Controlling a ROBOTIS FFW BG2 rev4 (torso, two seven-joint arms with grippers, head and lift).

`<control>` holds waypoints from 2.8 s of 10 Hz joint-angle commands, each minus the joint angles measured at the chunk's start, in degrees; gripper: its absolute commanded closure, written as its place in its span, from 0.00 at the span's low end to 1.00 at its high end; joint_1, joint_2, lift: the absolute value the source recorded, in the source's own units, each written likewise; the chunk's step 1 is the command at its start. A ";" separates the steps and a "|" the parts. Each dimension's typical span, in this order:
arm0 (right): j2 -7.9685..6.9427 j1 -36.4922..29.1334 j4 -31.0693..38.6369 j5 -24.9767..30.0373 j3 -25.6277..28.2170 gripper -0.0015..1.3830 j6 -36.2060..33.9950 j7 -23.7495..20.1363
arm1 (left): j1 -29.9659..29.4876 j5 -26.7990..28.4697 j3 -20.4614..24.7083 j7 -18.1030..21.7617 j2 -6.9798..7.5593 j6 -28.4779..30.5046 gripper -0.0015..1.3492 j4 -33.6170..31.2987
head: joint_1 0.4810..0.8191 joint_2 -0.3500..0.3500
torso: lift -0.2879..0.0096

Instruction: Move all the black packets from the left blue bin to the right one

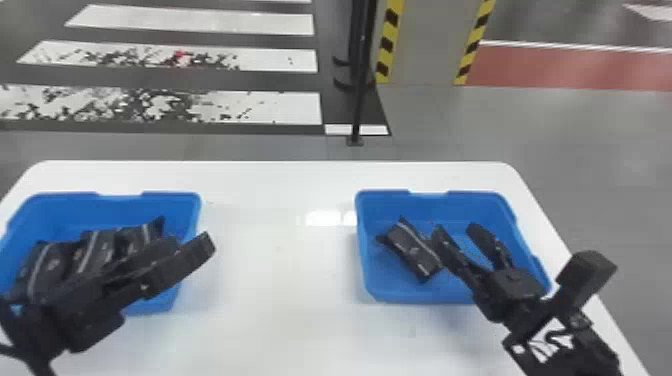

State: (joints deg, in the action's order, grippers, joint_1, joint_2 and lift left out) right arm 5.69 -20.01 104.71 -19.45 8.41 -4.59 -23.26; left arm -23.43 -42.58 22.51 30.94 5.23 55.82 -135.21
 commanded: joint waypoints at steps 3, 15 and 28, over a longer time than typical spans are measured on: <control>-3.49 -13.03 13.20 2.77 0.50 0.10 4.03 2.95 | 1.36 4.30 4.34 -1.67 -0.22 1.55 0.18 0.14 | 0.63 0.42 | 0.45; -5.74 -24.85 20.23 0.71 0.04 0.10 7.97 6.12 | 24.14 21.90 3.20 -9.85 3.48 13.79 0.18 25.88 | 0.63 0.71 | 0.45; -5.16 -23.72 17.84 -3.17 -1.78 0.11 6.70 5.41 | 34.26 22.13 -5.14 -11.08 6.38 14.49 0.90 43.74 | 0.63 0.63 | 0.45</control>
State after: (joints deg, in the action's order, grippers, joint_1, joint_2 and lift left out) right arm 0.48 -43.70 122.58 -22.47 6.63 2.13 -17.82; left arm 11.14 -20.43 17.27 19.81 11.50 71.46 -91.40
